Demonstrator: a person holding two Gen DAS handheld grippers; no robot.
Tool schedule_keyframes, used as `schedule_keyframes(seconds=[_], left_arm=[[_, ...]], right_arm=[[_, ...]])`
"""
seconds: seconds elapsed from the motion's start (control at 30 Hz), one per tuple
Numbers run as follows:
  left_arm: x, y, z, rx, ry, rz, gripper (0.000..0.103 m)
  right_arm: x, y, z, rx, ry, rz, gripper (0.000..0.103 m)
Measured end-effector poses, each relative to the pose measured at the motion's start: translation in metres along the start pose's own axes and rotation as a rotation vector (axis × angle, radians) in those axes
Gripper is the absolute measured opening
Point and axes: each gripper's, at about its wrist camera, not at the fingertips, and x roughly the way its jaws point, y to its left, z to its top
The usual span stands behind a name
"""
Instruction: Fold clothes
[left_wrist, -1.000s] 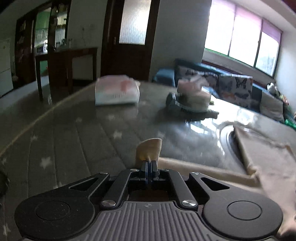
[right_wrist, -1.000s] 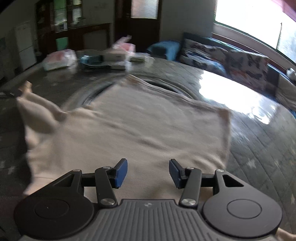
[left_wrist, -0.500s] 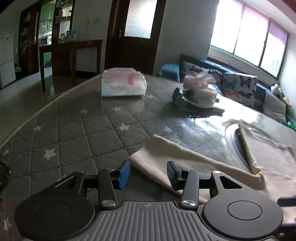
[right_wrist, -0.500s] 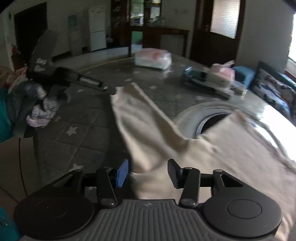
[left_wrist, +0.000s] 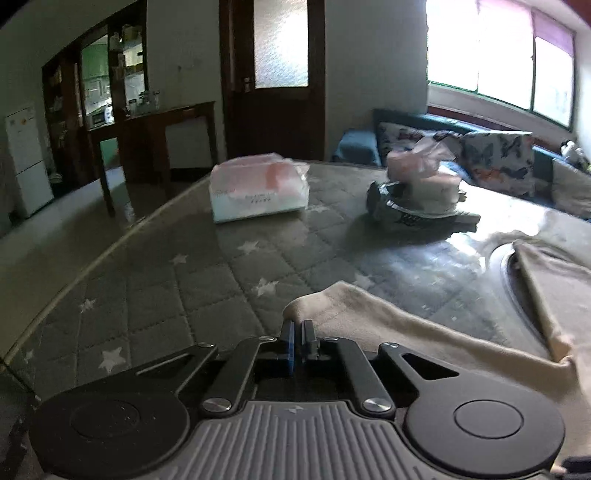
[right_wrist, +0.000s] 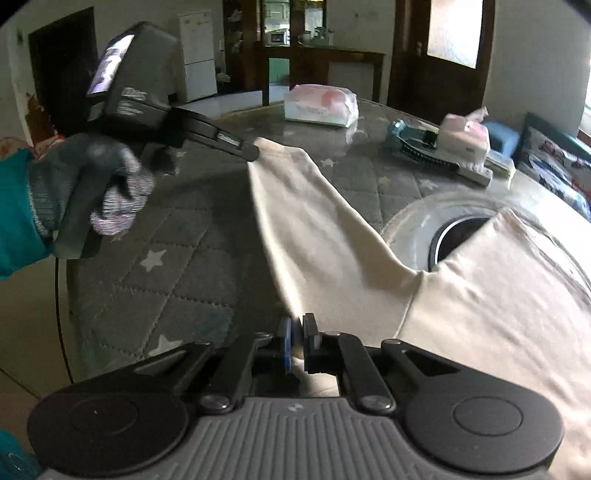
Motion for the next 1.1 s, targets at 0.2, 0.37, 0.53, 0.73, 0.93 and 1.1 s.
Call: schedule_keyframes(seconds=[0.2,0.37,0.53,0.73,0.93,1.1], left_arm=[[0.001,0.004,-0.003,-0.013,0.029,0.03,0.01],[-0.012,0.004,0.003,-0.012,-0.001,0.053,0.014],[-0.03,-0.004,0.012,-0.018,-0.045,0.037,0.028],[-0.057,-0.05,0.015,0.05,-0.068,-0.142,0.028],[-0.073,-0.123,-0.003,0.191,-0.006,-0.398,0.028],[-0.08,-0.174,-0.034,0.345,0.01,-0.502,0.028]], right_arm=[[-0.015,-0.001,-0.002,0.024,-0.004,0.037,0.014],[-0.048,-0.015,-0.01,0.058,-0.043,-0.017,0.023],[-0.081,-0.045,-0.034,0.147,-0.054,-0.129,0.024],[-0.099,-0.078,-0.072,0.277,-0.022,-0.243,0.024],[-0.096,-0.067,-0.089,0.267,-0.006,-0.249,0.025],[-0.1,-0.052,-0.097,0.245,-0.027,-0.266,0.025]])
